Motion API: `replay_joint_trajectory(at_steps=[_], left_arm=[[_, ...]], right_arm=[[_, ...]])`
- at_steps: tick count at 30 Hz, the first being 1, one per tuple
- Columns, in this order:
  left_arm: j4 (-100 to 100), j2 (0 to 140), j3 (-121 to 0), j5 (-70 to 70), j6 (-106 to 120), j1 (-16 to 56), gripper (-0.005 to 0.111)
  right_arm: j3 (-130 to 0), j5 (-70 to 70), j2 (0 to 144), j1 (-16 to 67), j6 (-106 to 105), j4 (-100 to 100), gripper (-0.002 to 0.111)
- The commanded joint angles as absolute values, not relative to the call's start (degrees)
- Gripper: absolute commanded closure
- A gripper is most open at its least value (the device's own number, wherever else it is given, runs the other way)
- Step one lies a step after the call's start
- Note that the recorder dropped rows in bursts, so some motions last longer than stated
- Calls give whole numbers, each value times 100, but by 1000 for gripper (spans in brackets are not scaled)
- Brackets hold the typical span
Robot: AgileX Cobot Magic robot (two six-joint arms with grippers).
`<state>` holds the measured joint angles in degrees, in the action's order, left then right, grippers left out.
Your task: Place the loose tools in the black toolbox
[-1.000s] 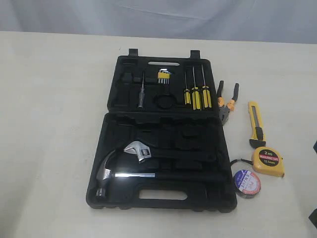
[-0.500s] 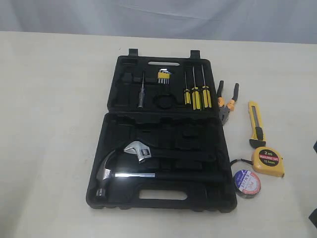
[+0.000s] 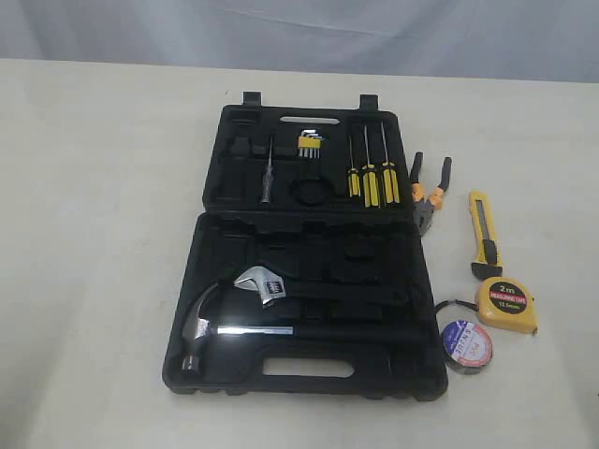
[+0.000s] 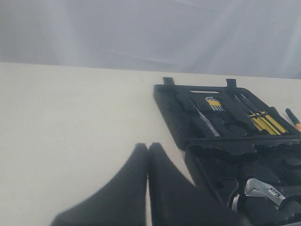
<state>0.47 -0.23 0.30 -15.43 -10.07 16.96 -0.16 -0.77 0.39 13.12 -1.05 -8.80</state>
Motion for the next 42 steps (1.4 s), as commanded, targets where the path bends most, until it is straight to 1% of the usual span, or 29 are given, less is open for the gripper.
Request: replay_joint_trajectory(at_steps=[1, 5, 11, 19, 23, 25, 26, 27, 28, 31, 34, 36, 37, 39, 42], left_arm=[[0, 0, 0, -1561, -1005, 1722, 107], [0, 0, 0, -1561, -1005, 1722, 107], [0, 0, 0, -1561, -1005, 1722, 107], [0, 0, 0, -1561, -1005, 1722, 107], [0, 0, 0, -1561, -1005, 1722, 107], [0, 0, 0, -1561, -1005, 1722, 107], [0, 0, 0, -1561, -1005, 1722, 107], [0, 0, 0, -1561, -1005, 1722, 107], [0, 0, 0, -1561, -1005, 1722, 107], [0, 0, 0, -1561, -1005, 1722, 107], [0, 0, 0, -1561, -1005, 1722, 107], [0, 0, 0, -1561, -1005, 1722, 107], [0, 0, 0, -1561, -1005, 1722, 107], [0, 0, 0, -1561, -1005, 1722, 107], [0, 0, 0, -1561, -1005, 1722, 107]], right_arm=[[0, -653, 0, 1277, -307, -908, 109], [0, -694, 0, 1277, -799, -908, 109], [0, -1056, 0, 1277, -769, -874, 109], [0, -2361, 0, 1277, -684, -741, 109], [0, -2537, 0, 1277, -684, -741, 109], [0, -2802, 0, 1277, -158, -741, 109], [0, -3017, 0, 1277, 1430, -741, 109], [0, -3082, 0, 1277, 2121, -741, 109], [0, -3207, 0, 1277, 3353, -741, 109], [0, -3589, 0, 1292, 4199, -741, 109], [0, -3131, 0, 1482, 4988, -899, 109], [0, -2093, 0, 1688, 4965, -1414, 109], [-192, -926, 0, 1818, 4965, -1743, 109], [-446, -43, 0, 1969, 4943, -1813, 109], [-831, 413, 259, 2240, 4928, -1813, 109]])
